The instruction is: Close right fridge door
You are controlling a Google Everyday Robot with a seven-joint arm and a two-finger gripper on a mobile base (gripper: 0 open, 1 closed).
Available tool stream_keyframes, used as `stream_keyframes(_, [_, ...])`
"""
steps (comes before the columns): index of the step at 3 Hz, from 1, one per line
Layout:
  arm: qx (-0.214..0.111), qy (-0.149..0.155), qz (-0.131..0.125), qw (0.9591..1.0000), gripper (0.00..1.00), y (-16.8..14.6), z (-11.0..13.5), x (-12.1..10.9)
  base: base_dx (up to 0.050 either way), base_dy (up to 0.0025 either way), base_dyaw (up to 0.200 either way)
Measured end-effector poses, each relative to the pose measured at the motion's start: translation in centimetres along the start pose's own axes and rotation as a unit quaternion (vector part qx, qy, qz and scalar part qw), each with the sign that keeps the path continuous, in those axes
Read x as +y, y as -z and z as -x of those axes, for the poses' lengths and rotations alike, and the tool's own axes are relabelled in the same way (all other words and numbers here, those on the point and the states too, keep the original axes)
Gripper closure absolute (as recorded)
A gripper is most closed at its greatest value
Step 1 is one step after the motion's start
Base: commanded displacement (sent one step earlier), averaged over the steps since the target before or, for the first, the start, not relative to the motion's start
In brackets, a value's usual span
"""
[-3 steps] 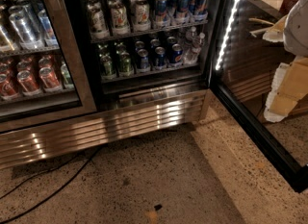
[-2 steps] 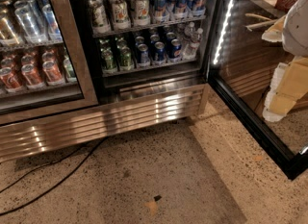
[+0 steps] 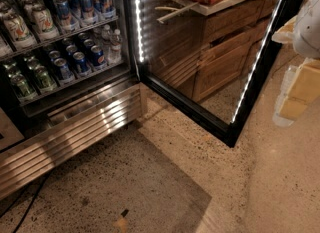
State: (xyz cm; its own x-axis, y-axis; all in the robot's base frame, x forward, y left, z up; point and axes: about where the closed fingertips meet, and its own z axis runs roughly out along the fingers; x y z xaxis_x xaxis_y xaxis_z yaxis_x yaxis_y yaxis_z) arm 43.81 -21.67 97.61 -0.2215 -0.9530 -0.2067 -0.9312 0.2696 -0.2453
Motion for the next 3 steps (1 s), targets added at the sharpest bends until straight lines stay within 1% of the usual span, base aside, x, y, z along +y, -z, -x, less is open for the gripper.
stream_keyframes(2, [0.000, 0.000, 0.000, 1.0000, 0.00, 0.00, 0.00, 0.00, 0.000, 0.00000, -0.197])
stream_keyframes(3, [0.000, 0.000, 0.000, 1.0000, 0.00, 0.00, 0.00, 0.00, 0.050, 0.00002, 0.000])
